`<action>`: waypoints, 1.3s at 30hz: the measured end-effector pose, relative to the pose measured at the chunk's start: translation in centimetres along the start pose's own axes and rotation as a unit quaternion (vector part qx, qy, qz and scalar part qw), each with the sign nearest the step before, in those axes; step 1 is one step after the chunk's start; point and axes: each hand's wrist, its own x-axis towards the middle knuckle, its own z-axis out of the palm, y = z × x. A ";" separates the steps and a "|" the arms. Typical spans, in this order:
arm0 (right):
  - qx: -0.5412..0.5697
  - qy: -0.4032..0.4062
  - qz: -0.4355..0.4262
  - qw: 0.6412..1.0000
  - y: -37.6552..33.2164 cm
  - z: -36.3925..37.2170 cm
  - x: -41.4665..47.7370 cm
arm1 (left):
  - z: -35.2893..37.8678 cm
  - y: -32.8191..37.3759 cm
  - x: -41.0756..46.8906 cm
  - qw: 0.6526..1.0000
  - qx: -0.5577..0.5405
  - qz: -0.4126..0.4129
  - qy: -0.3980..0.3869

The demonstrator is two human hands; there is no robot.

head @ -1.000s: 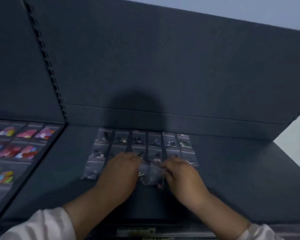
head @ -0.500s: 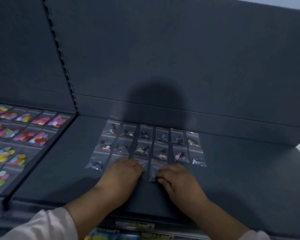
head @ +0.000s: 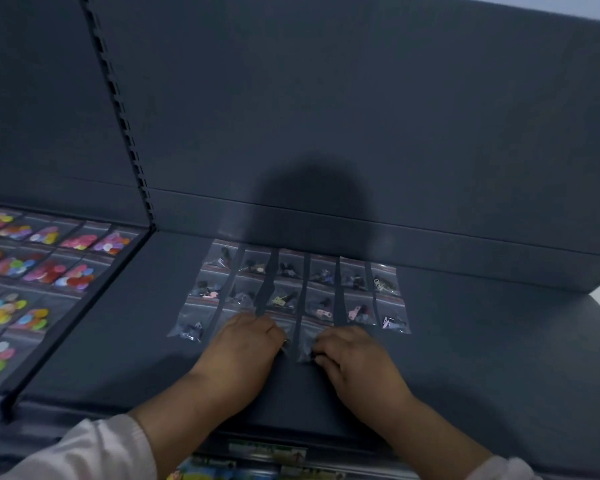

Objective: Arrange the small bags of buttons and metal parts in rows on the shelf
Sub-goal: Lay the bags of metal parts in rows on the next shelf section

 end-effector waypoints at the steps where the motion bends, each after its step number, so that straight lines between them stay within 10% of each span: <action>1: -0.004 -0.002 0.000 1.000 0.0 0.0 0.0 | 0.0 0.0 0.0 1.000 -0.002 -0.002 0.000; 21: -0.003 -0.005 -0.031 1.000 -4.1 -2.3 5.0 | -6.3 -2.7 -3.4 0.990 0.013 -0.127 0.067; 39: -0.040 -0.029 -0.188 0.981 -29.4 1.7 13.3 | -16.1 -16.2 -23.6 0.955 0.095 -0.264 0.098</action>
